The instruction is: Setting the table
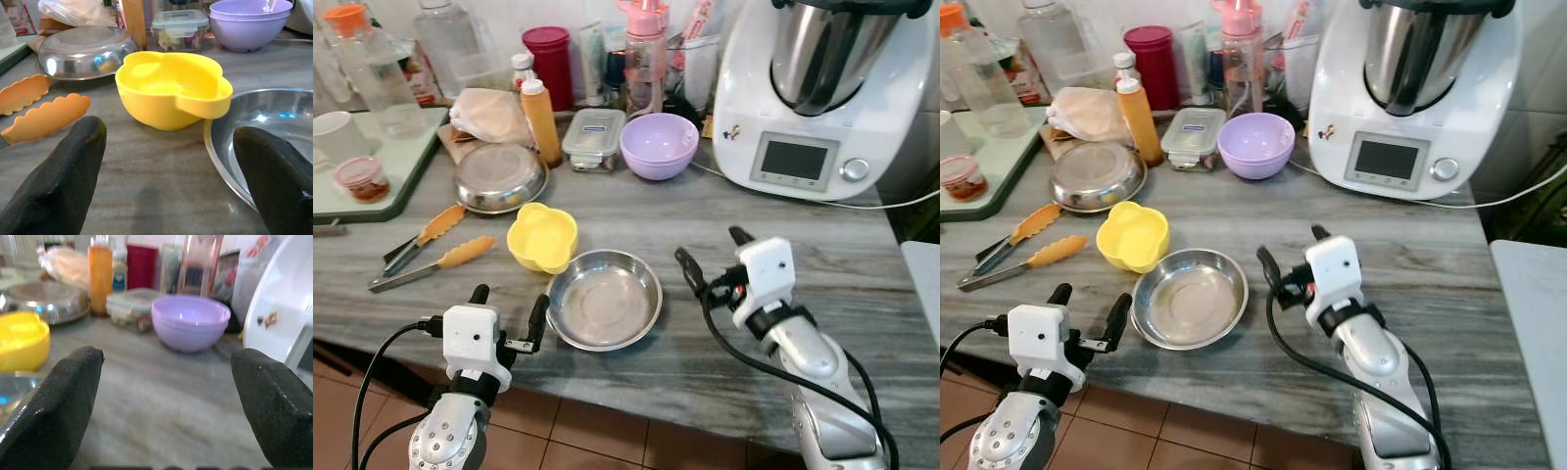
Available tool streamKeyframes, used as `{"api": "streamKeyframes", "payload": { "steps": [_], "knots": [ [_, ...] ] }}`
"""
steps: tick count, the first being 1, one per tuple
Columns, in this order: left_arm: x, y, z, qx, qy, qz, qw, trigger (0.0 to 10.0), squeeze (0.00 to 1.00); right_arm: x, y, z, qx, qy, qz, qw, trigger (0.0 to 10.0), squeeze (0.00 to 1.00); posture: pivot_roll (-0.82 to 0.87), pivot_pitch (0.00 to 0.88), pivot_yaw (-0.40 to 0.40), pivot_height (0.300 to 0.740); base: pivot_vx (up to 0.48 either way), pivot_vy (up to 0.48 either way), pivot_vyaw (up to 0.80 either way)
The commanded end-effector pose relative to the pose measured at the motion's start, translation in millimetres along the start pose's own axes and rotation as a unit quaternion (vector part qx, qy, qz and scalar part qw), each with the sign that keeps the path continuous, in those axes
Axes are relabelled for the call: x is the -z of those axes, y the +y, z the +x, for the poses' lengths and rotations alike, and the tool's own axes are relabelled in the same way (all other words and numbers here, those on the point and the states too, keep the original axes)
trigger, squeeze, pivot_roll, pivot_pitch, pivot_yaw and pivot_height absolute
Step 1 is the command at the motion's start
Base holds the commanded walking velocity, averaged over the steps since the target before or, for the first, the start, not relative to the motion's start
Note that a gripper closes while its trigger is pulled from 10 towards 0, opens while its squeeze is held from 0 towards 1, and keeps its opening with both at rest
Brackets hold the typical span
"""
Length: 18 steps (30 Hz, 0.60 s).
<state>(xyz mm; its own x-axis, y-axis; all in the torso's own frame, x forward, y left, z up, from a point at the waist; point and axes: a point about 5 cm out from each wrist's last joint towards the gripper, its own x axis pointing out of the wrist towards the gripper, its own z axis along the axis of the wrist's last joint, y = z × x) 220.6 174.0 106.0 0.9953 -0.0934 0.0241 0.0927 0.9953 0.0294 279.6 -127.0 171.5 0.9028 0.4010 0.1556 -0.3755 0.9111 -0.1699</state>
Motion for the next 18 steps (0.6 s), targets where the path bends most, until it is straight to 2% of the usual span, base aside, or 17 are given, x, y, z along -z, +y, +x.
{"api": "streamKeyframes", "payload": {
  "steps": [1, 4, 6, 18],
  "knots": [
    [0.1, 5.9, 1.3, -0.016, 0.005, -0.010, 1.000, 10.0, 0.00, -8.8, 3.8, 3.4, -0.002, -0.014, 0.008, 1.000, 10.0, 0.00, -0.14, 0.071, 0.064, 0.740, 0.000, 0.000, -0.74],
    [-0.9, 6.2, 2.3, -0.017, 0.004, -0.009, 1.000, 10.0, 0.00, -9.8, 4.6, 4.1, -0.002, -0.016, 0.010, 1.000, 10.0, 0.00, -0.14, 0.069, 0.063, 0.740, 0.000, 0.000, -0.71],
    [-2.7, 5.9, 3.0, -0.016, 0.002, -0.007, 1.000, 10.0, 0.00, -9.6, 5.9, 4.1, -0.006, -0.016, 0.010, 1.000, 10.0, 0.00, -0.14, 0.068, 0.064, 0.740, 0.000, 0.000, 0.00],
    [-5.6, 5.2, 2.4, -0.017, 0.003, -0.005, 1.000, 10.0, 0.00, -7.8, 7.0, 6.9, -0.009, -0.012, 0.011, 1.000, 10.0, 0.00, -0.13, 0.067, 0.062, 0.740, 0.000, 0.304, 0.00]
  ]
}}
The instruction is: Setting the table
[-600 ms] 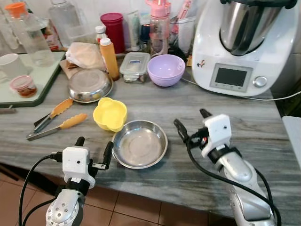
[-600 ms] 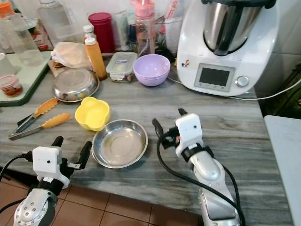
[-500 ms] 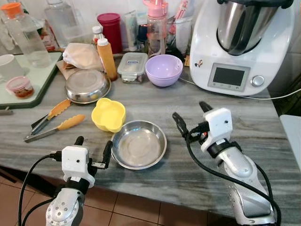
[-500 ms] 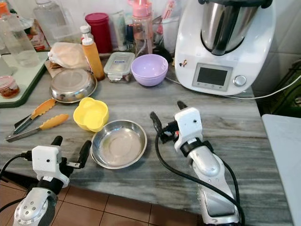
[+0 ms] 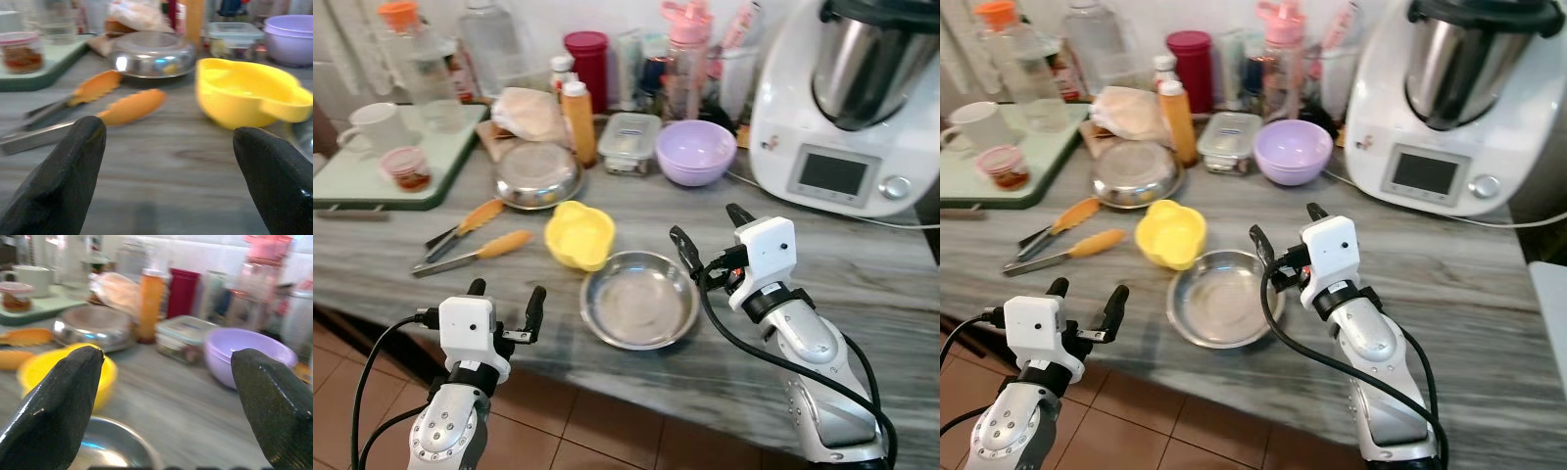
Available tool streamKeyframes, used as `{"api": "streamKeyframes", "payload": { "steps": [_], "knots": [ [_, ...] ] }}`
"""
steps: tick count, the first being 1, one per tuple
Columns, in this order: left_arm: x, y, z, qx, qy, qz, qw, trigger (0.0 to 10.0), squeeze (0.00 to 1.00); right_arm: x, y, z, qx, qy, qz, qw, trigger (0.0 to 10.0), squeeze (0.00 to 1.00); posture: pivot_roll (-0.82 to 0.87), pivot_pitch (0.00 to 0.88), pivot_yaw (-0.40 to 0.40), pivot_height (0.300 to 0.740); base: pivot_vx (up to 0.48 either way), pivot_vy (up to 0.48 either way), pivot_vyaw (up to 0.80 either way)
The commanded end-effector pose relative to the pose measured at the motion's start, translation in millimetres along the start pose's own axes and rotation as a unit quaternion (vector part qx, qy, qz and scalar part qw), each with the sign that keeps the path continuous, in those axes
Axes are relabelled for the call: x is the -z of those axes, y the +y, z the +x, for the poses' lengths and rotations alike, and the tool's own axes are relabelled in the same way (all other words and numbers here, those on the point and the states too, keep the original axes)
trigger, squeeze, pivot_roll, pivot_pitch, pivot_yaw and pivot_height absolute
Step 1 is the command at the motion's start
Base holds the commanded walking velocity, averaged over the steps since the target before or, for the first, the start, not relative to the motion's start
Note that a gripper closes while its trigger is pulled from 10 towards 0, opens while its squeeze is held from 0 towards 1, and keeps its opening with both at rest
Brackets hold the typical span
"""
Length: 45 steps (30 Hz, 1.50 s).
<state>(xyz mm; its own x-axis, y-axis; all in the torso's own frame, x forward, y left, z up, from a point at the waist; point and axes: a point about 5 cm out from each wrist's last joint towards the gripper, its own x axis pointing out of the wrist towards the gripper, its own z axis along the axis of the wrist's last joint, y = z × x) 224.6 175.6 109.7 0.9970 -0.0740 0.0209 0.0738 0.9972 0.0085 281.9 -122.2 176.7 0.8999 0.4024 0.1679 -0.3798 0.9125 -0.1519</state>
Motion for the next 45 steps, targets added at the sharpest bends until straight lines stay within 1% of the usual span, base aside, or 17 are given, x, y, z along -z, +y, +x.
{"api": "streamKeyframes", "payload": {
  "steps": [1, 8, 13, 20, 23, 26, 28, 30, 32, 34, 35, 37, 39, 42, 44, 45],
  "knots": [
    [-2, 3.1, -1.5, -0.007, 0.001, 0.005, 1.000, 10.0, 0.00, -2, 4.6, 2.2, -0.009, -0.005, 0.002, 1.000, 10.0, 0.00, -0.13, 0.067, 0.062, 0.740, 0.000, 0.341, 0.00],
    [-3, 2.8, -0.7, -0.005, 0.002, 0.007, 1.000, 10.0, 0.00, -2, 4.8, 2.6, -0.008, -0.004, 0.001, 1.000, 10.0, 0.00, -0.13, 0.068, 0.063, 0.740, 0.000, 0.351, 0.00],
    [-2, 1.2, 0.9, 0.002, 0.008, 0.013, 1.000, 10.0, 0.00, -2, 0.7, 3.7, -0.003, -0.003, -0.001, 1.000, 10.0, 0.00, -0.14, 0.066, 0.067, 0.740, 0.000, 0.374, 0.00],
    [-2, -3.8, 7.6, 0.008, 0.005, 0.008, 1.000, 10.0, 0.00, -1, -5.7, 3.4, 0.009, 0.000, -0.003, 1.000, 10.0, 0.00, -0.16, 0.060, 0.072, 0.740, 0.000, 0.405, -0.74],
    [-3, -4.2, 8.7, 0.011, 0.004, 0.012, 1.000, 10.0, 0.00, 0, -4.2, 3.4, 0.009, 0.000, -0.002, 1.000, 10.0, 0.00, -0.16, 0.065, 0.078, 0.740, 0.000, 0.000, -0.69],
    [-6, -0.7, 6.2, 0.019, 0.002, 0.017, 1.000, 10.0, 0.00, 1, 2.4, 3.2, 0.007, 0.000, 0.001, 1.000, 10.0, 0.00, -0.15, 0.067, 0.086, 0.740, 0.000, 0.000, -0.61],
    [-8, 5.8, 5.9, 0.018, 0.001, 0.026, 0.999, 10.0, 0.00, 1, 6.3, 5.2, 0.005, 0.000, 0.003, 1.000, 10.0, 0.00, -0.15, 0.070, 0.089, 0.740, 0.000, 0.000, -0.60],
    [-8, 10.1, 5.5, 0.010, 0.002, 0.027, 1.000, 10.0, 0.00, 3, 6.9, 6.0, 0.006, 0.001, 0.004, 1.000, 10.0, 0.00, -0.15, 0.069, 0.095, 0.740, 0.000, 0.000, -0.61],
    [-12, 11.9, 5.7, 0.004, -0.004, 0.026, 1.000, 10.0, 0.00, 1, 5.6, 8.5, 0.005, -0.001, 0.005, 1.000, 10.0, 0.00, -0.14, 0.063, 0.089, 0.740, 0.000, 0.000, -0.59],
    [-12, 10.7, 4.5, 0.007, -0.007, 0.028, 1.000, 10.0, 0.00, 5, 6.2, 9.7, 0.002, 0.000, 0.006, 1.000, 10.0, 0.00, -0.13, 0.064, 0.078, 0.740, 0.000, 0.000, 0.00],
    [-10, 9.2, 4.5, 0.006, -0.005, 0.032, 0.999, 10.0, 0.00, 7, 4.7, 10.6, 0.002, 0.003, 0.006, 1.000, 10.0, 0.00, -0.12, 0.047, 0.079, 0.740, 0.000, 0.000, 0.00],
    [-10, 8.9, 4.0, 0.002, -0.005, 0.031, 1.000, 10.0, 0.00, 7, 4.0, 12.4, -0.003, 0.004, 0.011, 1.000, 10.0, 0.00, -0.11, 0.050, 0.072, 0.740, 0.000, 0.000, 0.00],
    [-10, 6.2, 4.0, -0.002, -0.005, 0.030, 1.000, 10.0, 0.00, 9, 1.2, 15.2, -0.017, 0.007, 0.003, 1.000, 10.0, 0.00, -0.10, 0.034, 0.062, 0.740, 0.000, 0.000, 0.00],
    [-10, 6.1, 3.3, -0.007, -0.007, 0.030, 0.999, 10.0, 0.00, 12, -1.5, 21.6, -0.020, 0.013, 0.004, 1.000, 10.0, 0.00, -0.09, 0.039, 0.038, 0.740, 0.000, 0.000, 0.00],
    [-10, 5.3, 3.5, -0.007, -0.007, 0.031, 0.999, 10.0, 0.00, 12, -1.9, 22.5, -0.022, 0.013, 0.003, 1.000, 10.0, 0.00, -0.09, 0.039, 0.038, 0.740, 0.000, 0.000, 0.00],
    [-11, 7.3, 2.4, -0.010, -0.008, 0.029, 0.999, 10.0, 0.00, 12, 0.6, 24.2, -0.025, 0.013, 0.003, 1.000, 10.0, 0.00, -0.08, 0.036, 0.033, 0.740, 0.000, 0.000, 0.00]
  ]
}}
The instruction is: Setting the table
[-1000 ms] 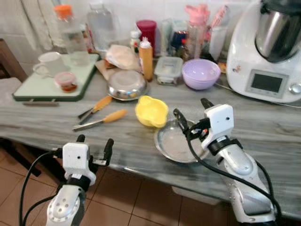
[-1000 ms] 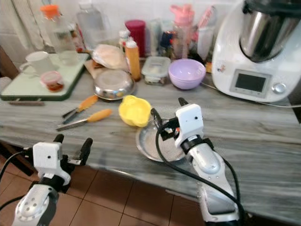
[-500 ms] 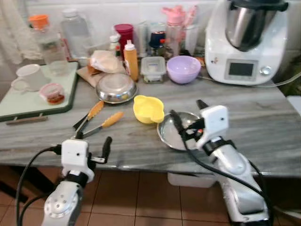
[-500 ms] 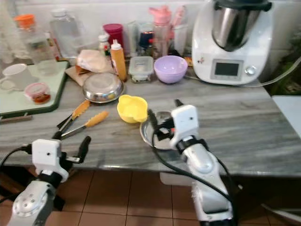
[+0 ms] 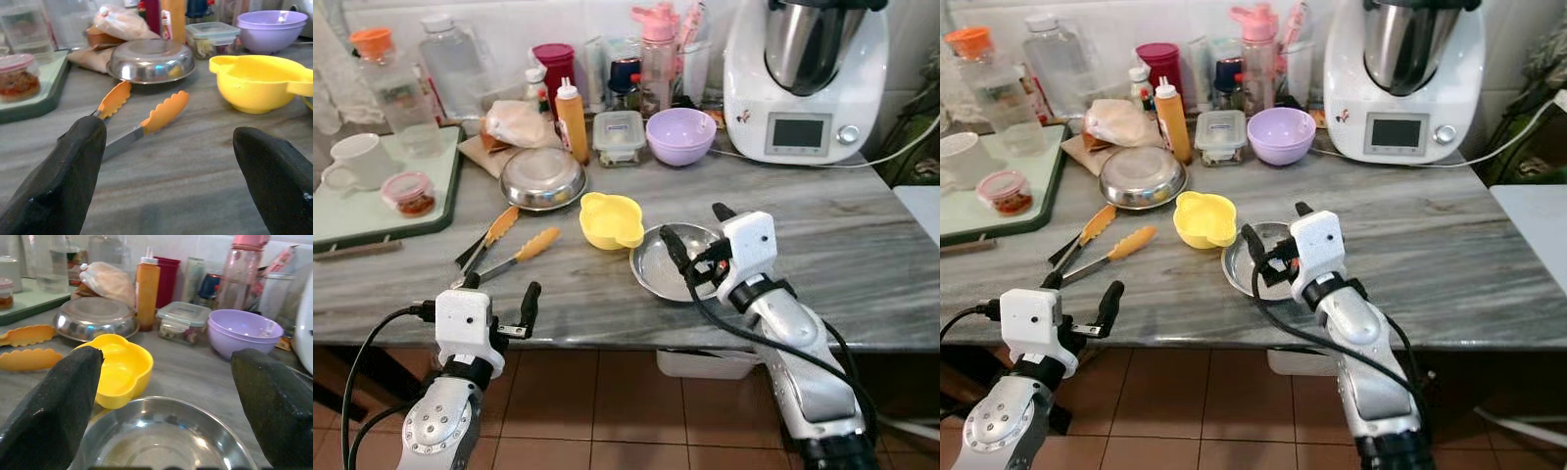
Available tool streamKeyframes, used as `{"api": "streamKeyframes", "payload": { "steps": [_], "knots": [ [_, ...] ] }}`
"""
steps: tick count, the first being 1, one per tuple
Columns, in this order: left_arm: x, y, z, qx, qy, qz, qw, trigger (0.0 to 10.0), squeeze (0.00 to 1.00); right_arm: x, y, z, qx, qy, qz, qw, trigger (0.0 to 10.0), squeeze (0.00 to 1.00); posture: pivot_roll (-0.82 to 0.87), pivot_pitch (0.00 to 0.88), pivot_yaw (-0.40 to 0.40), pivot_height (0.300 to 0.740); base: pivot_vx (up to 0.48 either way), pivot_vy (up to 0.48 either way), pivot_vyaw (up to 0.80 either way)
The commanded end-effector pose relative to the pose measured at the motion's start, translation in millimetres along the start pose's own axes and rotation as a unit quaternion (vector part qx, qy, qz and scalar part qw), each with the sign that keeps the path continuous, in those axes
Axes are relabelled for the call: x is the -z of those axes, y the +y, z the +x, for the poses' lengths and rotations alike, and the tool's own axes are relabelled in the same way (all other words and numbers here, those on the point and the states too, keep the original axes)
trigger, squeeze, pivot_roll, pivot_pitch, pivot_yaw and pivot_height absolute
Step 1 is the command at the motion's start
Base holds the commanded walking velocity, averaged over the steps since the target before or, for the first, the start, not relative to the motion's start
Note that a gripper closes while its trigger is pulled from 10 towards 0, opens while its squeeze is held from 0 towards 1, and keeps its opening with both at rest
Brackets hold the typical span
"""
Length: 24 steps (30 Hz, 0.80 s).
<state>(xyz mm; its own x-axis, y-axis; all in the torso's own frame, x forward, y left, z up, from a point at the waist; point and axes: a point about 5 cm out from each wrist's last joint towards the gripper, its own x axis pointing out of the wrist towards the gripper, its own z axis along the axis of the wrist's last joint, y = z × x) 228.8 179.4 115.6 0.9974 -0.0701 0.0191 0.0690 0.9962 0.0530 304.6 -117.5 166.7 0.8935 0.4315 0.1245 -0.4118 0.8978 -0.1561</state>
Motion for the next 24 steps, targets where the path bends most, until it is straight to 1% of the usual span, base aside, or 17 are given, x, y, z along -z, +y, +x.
{"api": "streamKeyframes", "payload": {
  "steps": [1, 3, 7, 10, 14, 16, 20, 24],
  "knots": [
    [-5, 3.4, -1.6, -0.009, -0.009, 0.007, 1.000, 10.0, 0.00, -2, 3.2, 3.6, -0.007, -0.006, 0.002, 1.000, 10.0, 0.00, -0.08, 0.036, 0.033, 0.740, 0.000, 0.000, 0.00],
    [-1, 2.7, -6.8, -0.013, -0.002, 0.004, 1.000, 10.0, 0.00, -4, 6.6, 8.0, -0.018, -0.012, 0.001, 1.000, 10.0, 0.00, -0.07, 0.030, 0.029, 0.740, 0.000, 0.000, 0.00],
    [1, 2.0, -6.8, -0.010, 0.003, 0.008, 1.000, 10.0, 0.00, -7, 9.2, 13.4, -0.024, -0.023, 0.003, 0.999, 10.0, 0.00, -0.08, 0.018, 0.039, 0.740, 0.000, 0.000, 0.00],
    [3, 0.2, -5.1, -0.012, 0.005, 0.010, 1.000, 10.0, 0.00, -3, 8.3, 12.2, -0.022, -0.020, 0.001, 1.000, 10.0, 0.00, -0.07, 0.011, 0.042, 0.740, 0.000, 0.000, 0.00],
    [-4, -4.2, -4.7, -0.008, -0.003, 0.003, 1.000, 10.0, 0.00, 1, 5.4, 9.7, -0.007, -0.010, 0.013, 1.000, 10.0, 0.00, -0.06, 0.010, 0.022, 0.740, 0.000, 0.000, 0.00],
    [-1, -7.5, -5.6, -0.006, 0.002, 0.002, 1.000, 10.0, 0.00, 5, 9.5, 7.1, -0.020, -0.006, 0.008, 1.000, 10.0, 0.00, -0.05, 0.002, 0.025, 0.740, 0.000, 0.000, 0.00],
    [-3, -9.2, -5.6, -0.005, 0.000, -0.009, 1.000, 10.0, 0.00, 6, 10.3, 8.6, -0.016, -0.004, 0.017, 1.000, 10.0, 0.00, -0.04, 0.000, 0.024, 0.740, 0.000, 0.000, 0.00],
    [-2, -6.6, -7.0, -0.013, 0.005, 0.000, 1.000, 10.0, 0.00, 8, 12.0, 11.2, -0.016, -0.004, 0.024, 1.000, 10.0, 0.00, -0.03, 0.000, 0.024, 0.740, 0.000, 0.000, 0.00]
  ]
}}
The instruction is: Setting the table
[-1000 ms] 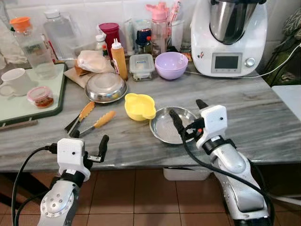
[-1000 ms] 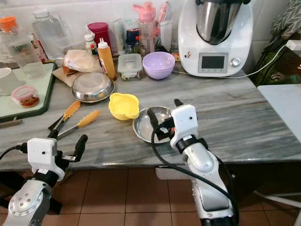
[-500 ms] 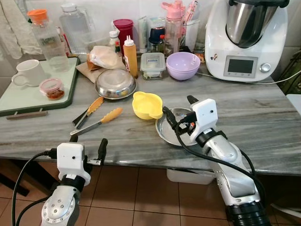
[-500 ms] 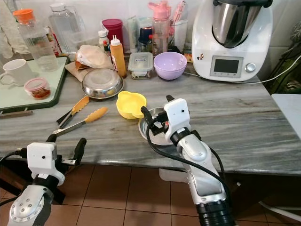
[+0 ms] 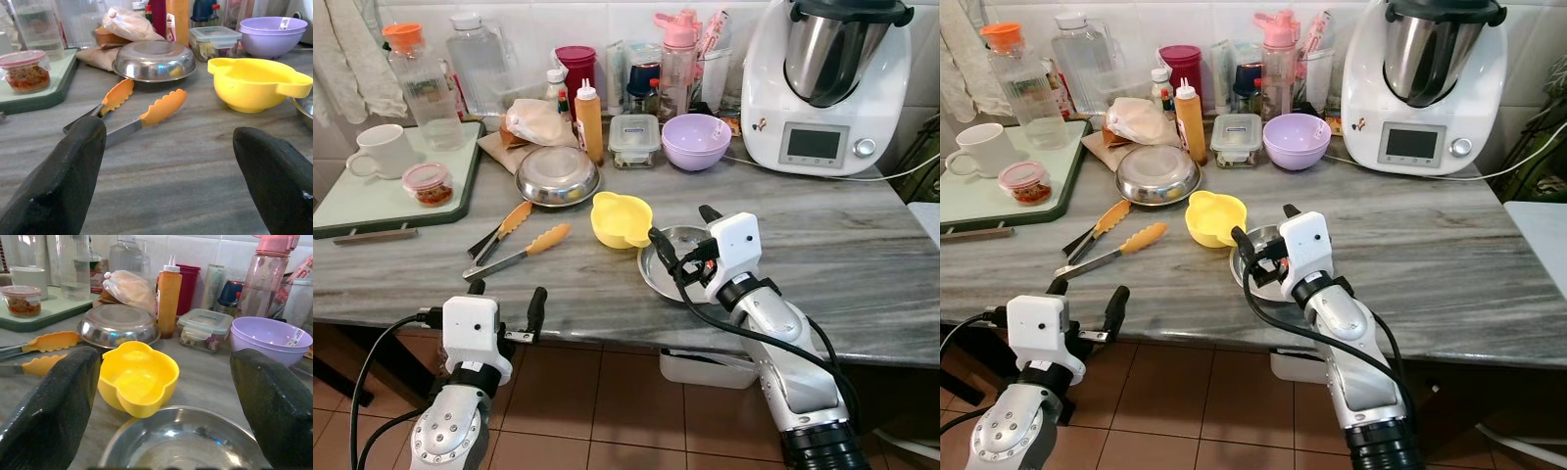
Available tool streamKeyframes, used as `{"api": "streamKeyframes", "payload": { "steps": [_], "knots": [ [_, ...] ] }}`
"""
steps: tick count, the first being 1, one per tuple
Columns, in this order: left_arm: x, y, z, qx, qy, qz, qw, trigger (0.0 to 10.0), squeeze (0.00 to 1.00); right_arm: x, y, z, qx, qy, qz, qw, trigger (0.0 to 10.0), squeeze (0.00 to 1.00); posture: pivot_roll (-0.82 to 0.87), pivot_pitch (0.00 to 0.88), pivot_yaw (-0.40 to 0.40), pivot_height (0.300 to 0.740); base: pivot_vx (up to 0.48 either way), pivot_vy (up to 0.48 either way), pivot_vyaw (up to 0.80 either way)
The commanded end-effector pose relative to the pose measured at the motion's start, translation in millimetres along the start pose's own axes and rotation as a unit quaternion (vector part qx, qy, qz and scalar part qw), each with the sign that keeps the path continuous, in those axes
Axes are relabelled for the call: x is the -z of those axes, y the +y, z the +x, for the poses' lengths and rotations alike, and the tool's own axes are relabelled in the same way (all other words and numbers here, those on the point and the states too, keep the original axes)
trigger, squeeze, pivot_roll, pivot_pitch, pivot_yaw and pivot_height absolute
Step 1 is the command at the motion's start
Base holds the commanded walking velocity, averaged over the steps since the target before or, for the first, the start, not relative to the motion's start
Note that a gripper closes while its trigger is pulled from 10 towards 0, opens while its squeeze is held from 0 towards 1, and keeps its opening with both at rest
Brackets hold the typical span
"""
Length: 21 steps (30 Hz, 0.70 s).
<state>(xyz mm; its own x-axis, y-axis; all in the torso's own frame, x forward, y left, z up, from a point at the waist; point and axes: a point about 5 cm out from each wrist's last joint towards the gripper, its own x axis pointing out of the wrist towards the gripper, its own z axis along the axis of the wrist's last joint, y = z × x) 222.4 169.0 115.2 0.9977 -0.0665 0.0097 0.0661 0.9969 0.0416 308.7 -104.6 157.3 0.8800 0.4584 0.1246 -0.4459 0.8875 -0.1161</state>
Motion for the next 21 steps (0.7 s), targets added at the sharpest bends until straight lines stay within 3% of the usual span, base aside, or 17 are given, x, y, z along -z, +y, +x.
{"api": "streamKeyframes", "payload": {
  "steps": [1, 6, 21],
  "knots": [
    [-1, 4.9, -1.9, -0.013, 0.002, 0.007, 1.000, 10.0, 0.00, 0, 0.9, 3.6, -0.001, -0.002, 0.002, 1.000, 10.0, 0.00, -0.03, 0.000, 0.024, 0.740, 0.000, 0.000, 0.00],
    [4, 4.8, -3.8, -0.019, 0.015, 0.004, 1.000, 10.0, 0.00, 2, -3.9, 2.4, 0.007, 0.004, 0.011, 1.000, 10.0, 0.00, -0.04, 0.000, 0.016, 0.740, 0.000, 0.000, 0.00],
    [2, 4.4, 3.2, -0.011, 0.021, 0.006, 1.000, 10.0, 0.00, -3, -9.4, -0.4, 0.033, -0.008, 0.006, 0.999, 10.0, 0.00, -0.06, 0.008, 0.038, 0.740, -0.291, 0.000, 0.00]
  ]
}}
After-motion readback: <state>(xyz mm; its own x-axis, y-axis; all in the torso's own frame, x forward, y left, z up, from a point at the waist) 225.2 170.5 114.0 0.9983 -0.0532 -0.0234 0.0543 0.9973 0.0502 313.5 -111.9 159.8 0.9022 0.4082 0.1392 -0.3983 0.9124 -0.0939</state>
